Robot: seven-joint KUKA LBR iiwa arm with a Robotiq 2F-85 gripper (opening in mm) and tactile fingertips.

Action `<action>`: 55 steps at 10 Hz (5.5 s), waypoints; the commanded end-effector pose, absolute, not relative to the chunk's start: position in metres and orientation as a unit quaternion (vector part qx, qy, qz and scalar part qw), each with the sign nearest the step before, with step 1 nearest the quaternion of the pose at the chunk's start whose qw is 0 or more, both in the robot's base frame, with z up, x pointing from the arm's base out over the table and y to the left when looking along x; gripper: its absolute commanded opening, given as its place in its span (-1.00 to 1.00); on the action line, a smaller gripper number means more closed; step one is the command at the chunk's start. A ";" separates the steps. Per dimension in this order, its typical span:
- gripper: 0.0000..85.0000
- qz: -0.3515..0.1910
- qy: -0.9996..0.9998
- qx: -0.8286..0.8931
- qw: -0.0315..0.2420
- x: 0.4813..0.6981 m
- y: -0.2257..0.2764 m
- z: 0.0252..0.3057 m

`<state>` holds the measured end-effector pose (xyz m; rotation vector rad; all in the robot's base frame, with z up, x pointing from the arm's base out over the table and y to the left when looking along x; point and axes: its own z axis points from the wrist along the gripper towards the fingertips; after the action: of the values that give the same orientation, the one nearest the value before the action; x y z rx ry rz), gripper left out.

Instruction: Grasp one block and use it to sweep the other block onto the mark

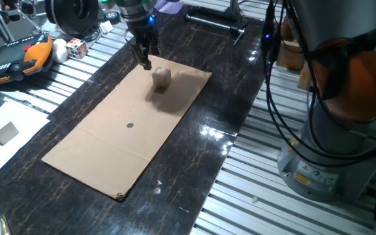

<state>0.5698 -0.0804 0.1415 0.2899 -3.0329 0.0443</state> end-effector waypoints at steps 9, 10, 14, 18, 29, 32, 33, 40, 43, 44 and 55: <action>1.00 0.020 -0.997 0.075 0.027 0.574 -0.123 0.098; 1.00 0.020 -0.997 0.075 0.026 0.575 -0.126 0.096; 1.00 0.024 -0.997 0.071 0.021 0.575 -0.127 0.096; 0.98 0.020 -0.997 0.069 0.026 0.572 -0.130 0.096; 0.96 0.019 -0.996 0.057 0.062 0.574 -0.128 0.087; 0.94 0.024 -0.996 0.068 0.057 0.574 -0.129 0.086; 0.94 0.022 -0.996 0.070 0.053 0.576 -0.128 0.081; 0.66 0.014 -0.997 0.075 0.035 0.575 -0.124 0.061; 0.01 0.022 -0.996 0.087 0.031 0.573 -0.123 0.061; -0.13 0.023 -0.995 0.088 0.031 0.573 -0.123 0.060; -0.20 0.021 -0.998 -0.025 0.058 0.558 -0.047 0.101</action>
<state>0.5570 -0.0464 0.1018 -0.0787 -3.0244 0.0667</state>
